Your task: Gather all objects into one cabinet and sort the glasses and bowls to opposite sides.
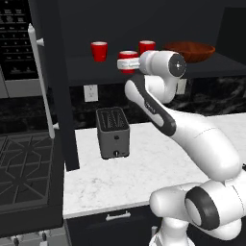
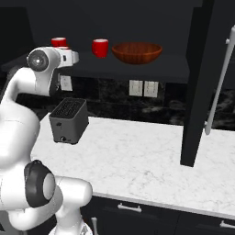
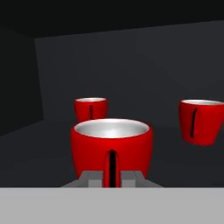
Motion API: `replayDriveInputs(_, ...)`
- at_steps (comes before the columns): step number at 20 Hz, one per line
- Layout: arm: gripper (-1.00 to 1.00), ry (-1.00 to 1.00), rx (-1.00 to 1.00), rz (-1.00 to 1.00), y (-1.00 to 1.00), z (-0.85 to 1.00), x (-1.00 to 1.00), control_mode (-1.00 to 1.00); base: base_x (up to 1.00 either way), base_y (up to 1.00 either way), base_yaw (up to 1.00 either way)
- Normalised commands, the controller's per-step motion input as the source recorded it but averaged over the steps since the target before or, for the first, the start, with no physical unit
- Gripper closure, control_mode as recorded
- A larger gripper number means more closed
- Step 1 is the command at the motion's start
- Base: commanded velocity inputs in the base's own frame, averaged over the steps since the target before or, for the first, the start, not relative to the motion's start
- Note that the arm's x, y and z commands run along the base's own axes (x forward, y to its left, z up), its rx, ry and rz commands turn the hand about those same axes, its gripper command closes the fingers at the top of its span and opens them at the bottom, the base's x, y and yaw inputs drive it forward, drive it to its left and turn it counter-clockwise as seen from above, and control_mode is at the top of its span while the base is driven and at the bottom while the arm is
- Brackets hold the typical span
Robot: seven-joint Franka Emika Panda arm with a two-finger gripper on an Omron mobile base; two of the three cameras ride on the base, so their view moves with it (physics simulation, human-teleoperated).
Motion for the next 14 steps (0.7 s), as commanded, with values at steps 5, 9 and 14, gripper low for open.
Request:
replayDriveInputs(5,1.0,0.0,-0.01,0.0,0.17,-0.24,0.67,-1.0,0.0,0.0,0.0)
replayDriveInputs(9,1.0,0.0,0.0,0.0,0.16,-0.27,0.59,-1.0,0.0,0.0,0.0)
replayDriveInputs(14,1.0,0.02,0.0,0.0,0.11,-0.12,0.47,-1.0,0.0,0.0,0.0)
